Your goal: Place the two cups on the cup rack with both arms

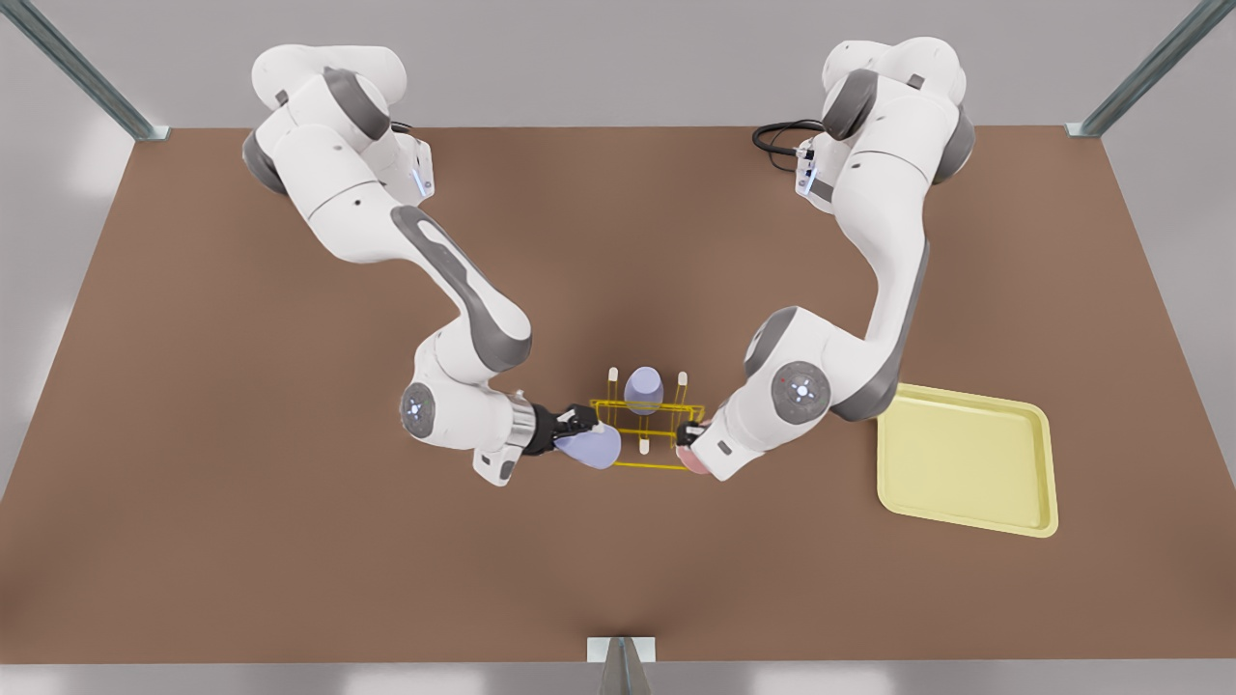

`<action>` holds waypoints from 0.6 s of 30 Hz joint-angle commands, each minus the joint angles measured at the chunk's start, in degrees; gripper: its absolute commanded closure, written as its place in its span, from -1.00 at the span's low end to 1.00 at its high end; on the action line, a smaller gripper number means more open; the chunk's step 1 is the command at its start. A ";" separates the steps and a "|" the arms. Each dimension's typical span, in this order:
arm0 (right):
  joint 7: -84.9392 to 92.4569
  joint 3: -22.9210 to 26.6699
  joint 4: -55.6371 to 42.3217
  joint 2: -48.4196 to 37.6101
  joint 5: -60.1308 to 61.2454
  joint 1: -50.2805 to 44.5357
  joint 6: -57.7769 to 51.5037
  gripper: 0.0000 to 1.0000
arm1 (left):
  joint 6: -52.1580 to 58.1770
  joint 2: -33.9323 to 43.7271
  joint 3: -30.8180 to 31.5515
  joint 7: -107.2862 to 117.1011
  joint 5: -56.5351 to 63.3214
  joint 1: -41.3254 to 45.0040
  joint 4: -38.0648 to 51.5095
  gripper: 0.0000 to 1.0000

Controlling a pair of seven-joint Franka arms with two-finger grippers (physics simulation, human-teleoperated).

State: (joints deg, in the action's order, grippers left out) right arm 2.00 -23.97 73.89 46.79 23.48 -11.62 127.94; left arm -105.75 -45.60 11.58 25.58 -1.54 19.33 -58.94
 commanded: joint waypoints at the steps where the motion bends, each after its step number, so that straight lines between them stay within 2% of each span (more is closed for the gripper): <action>1: -6.22 -0.03 -0.24 0.58 -0.19 -0.33 1.17 -0.61 | -0.69 -0.37 0.02 29.35 -0.04 0.53 0.06 -0.68; 3: -6.22 -0.11 -0.24 0.76 -0.19 -0.34 1.17 -0.64 | -0.86 -1.07 -0.07 29.44 0.04 1.41 0.06 -0.68; 4: -6.22 -0.03 -0.33 0.85 -0.19 -0.34 1.17 -0.90 | -0.86 -1.34 -0.07 29.35 0.13 1.85 0.06 -0.68; 5: -6.13 -0.03 -0.50 0.93 -0.19 -0.51 1.17 -1.00 | -0.86 -1.43 -0.07 29.35 0.13 1.85 -0.03 -0.68; 9: -6.13 -0.03 -2.08 1.64 -0.19 -0.95 1.08 -1.00 | -0.77 -1.87 -0.07 29.26 0.92 1.85 -0.21 -0.68; 12: -9.03 0.24 -7.62 1.02 -0.46 -0.51 -1.55 -1.00 | -0.86 -2.30 0.02 29.26 0.92 2.03 -0.21 -0.70; 14: -10.60 1.03 -9.64 -2.22 -1.33 1.15 -8.48 -1.00 | -0.77 -2.30 0.02 29.26 1.01 2.20 -0.21 -1.00; 17: -10.17 1.64 -9.20 -8.47 -19.52 12.14 -29.23 -1.00 | -0.51 -2.22 0.02 29.26 1.01 2.29 -0.21 -1.00; 18: -6.05 1.38 -9.47 -8.73 -25.50 15.04 -32.58 -1.00 | 0.63 -1.78 -0.24 28.91 1.62 1.94 -0.21 -1.00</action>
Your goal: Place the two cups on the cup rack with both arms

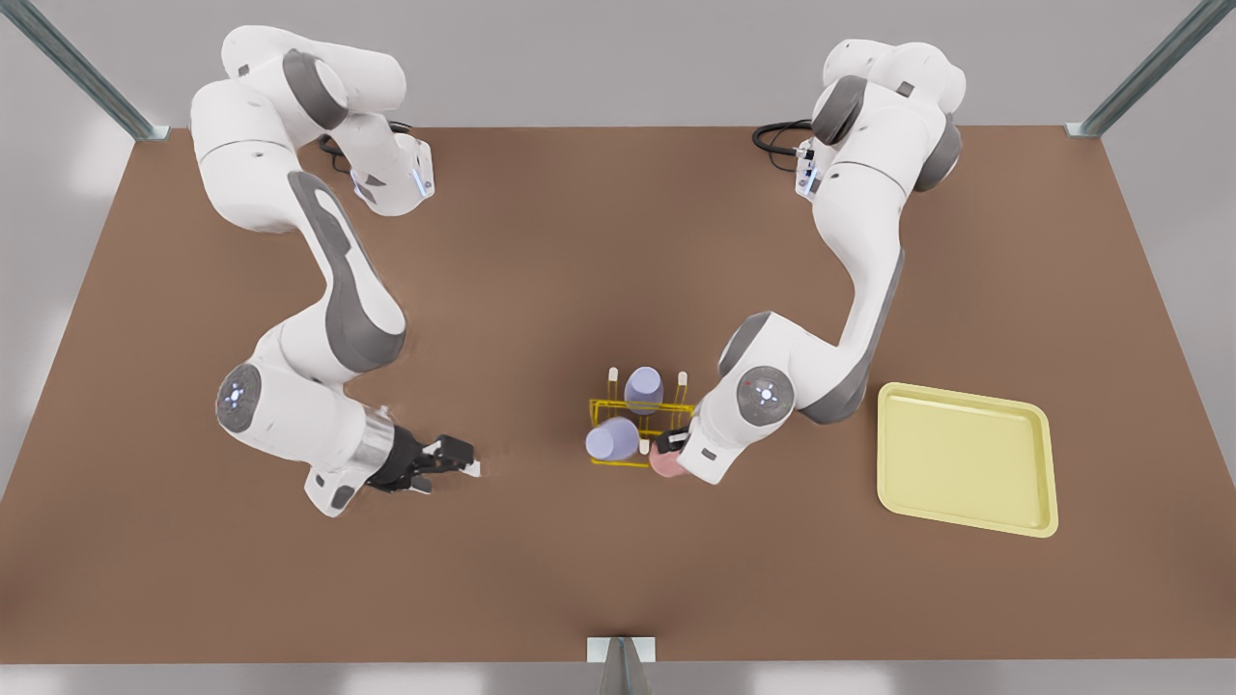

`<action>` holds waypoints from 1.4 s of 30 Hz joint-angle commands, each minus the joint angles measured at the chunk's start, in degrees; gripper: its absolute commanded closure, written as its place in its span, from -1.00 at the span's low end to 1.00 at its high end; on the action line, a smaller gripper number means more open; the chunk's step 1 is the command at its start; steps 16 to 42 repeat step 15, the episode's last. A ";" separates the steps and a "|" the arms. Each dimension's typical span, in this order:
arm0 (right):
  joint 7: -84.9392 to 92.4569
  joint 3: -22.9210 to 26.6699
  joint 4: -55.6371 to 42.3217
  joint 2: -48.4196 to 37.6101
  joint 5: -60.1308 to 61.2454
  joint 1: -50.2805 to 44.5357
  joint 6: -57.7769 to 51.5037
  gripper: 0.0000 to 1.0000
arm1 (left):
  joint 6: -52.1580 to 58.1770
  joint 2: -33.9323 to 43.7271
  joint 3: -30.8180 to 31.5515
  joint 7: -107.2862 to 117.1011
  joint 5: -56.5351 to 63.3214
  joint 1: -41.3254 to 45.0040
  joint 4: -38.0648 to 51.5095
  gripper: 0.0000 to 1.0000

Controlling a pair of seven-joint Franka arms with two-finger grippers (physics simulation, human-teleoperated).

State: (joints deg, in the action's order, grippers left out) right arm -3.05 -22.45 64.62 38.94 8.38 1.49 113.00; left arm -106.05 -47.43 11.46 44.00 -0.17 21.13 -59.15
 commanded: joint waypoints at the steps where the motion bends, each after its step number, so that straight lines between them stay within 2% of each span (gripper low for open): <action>1: 1.82 0.13 -0.11 -0.97 -15.49 3.60 -18.95 -1.00 | 3.56 1.11 -0.12 8.74 2.36 -1.70 0.18 -1.00; 3: 3.84 0.13 -0.02 -0.97 -22.09 5.18 -21.85 -1.00 | 10.93 5.24 -0.03 3.92 2.54 -8.30 0.18 -1.00; 4: 6.30 0.04 -0.46 -1.67 -22.27 7.46 -24.48 -1.00 | 20.16 8.31 -0.03 -5.57 3.15 -12.86 0.27 -1.00; 5: 11.30 2.75 0.24 -4.48 -24.89 7.65 -25.72 -1.00 | 28.85 13.05 0.06 -17.68 3.33 -18.22 0.27 -1.00; 6: 16.49 3.20 -0.90 -5.10 -25.79 8.61 -26.60 -1.00 | 37.75 17.19 0.15 -28.96 4.38 -20.17 0.09 -1.00; 8: 17.03 4.87 0.06 -10.27 -22.54 9.32 -31.87 -1.00 | 32.74 32.92 -3.46 -44.79 8.25 -17.97 -18.01 -1.00; 9: 11.50 5.83 6.91 -18.97 -20.87 9.14 -32.75 -1.00 | 36.00 32.14 -3.19 -43.21 8.08 -17.88 -17.40 -1.00; 11: 7.89 16.12 17.47 -28.56 -13.48 2.11 -32.22 -1.00 | 34.94 31.61 -3.19 -40.48 5.88 -17.97 -17.40 -1.00; 42: 5.95 16.39 17.91 -29.00 -13.48 2.20 -32.58 -1.00 | 36.44 31.79 -2.40 -40.57 3.33 -18.84 -17.14 -1.00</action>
